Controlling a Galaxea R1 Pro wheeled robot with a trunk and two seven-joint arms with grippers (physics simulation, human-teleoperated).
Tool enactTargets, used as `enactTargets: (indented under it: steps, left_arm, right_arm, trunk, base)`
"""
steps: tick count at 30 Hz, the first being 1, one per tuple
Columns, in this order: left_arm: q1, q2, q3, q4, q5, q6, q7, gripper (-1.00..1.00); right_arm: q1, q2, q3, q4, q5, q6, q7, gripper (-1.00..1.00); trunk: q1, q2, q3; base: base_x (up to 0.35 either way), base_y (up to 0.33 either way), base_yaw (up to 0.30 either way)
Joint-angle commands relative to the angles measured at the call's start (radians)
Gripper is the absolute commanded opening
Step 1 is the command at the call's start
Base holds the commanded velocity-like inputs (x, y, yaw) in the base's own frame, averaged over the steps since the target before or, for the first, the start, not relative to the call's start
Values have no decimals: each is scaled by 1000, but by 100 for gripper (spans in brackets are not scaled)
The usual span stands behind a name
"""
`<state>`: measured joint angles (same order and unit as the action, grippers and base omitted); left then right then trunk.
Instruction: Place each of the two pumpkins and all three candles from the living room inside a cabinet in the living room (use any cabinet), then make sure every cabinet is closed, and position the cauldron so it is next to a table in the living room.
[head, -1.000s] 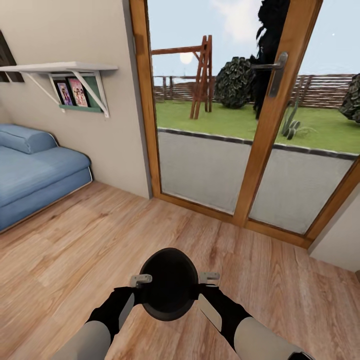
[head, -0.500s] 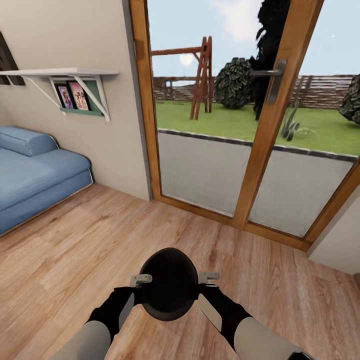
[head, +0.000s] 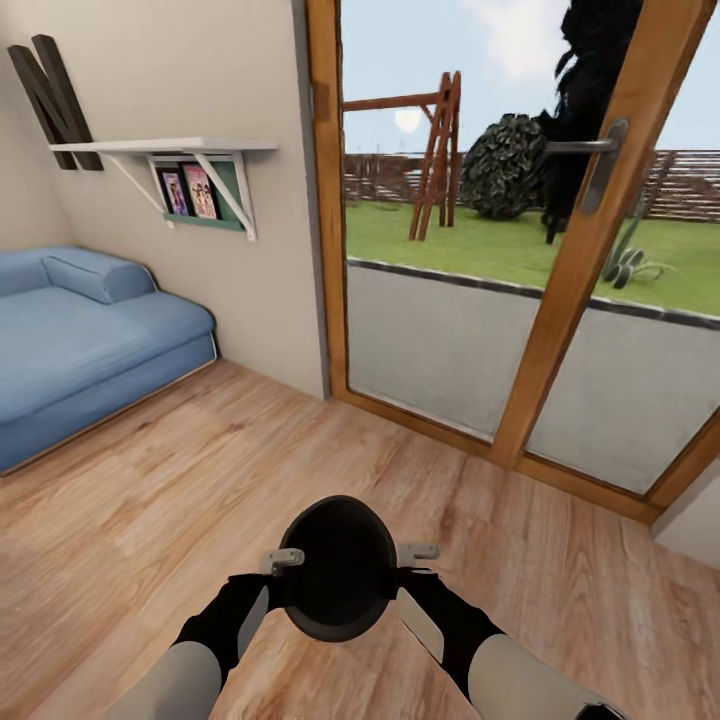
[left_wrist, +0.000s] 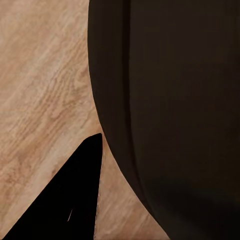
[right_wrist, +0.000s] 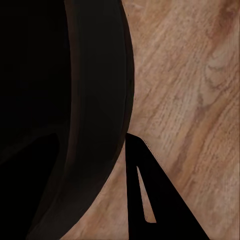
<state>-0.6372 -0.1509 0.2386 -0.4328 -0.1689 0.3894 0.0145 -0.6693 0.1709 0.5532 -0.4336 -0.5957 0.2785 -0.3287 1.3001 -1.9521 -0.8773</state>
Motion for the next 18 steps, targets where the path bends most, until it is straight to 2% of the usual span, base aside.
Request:
enactTargets:
  steps: [1,18]
  left_arm:
    - [-1,-1,13,3,25,0,-1,-100]
    - [-1,-1,12,3,25,0,-1,-100]
  right_arm:
    - [0,4,11,-7,0,-56,22,-100]
    - [0,4,11,-7,0,-55,22,-100]
  trunk:
    - [0,0,0]
    - [0,0,0]
  base:
    - [0,0,289]
    - [0,0,290]
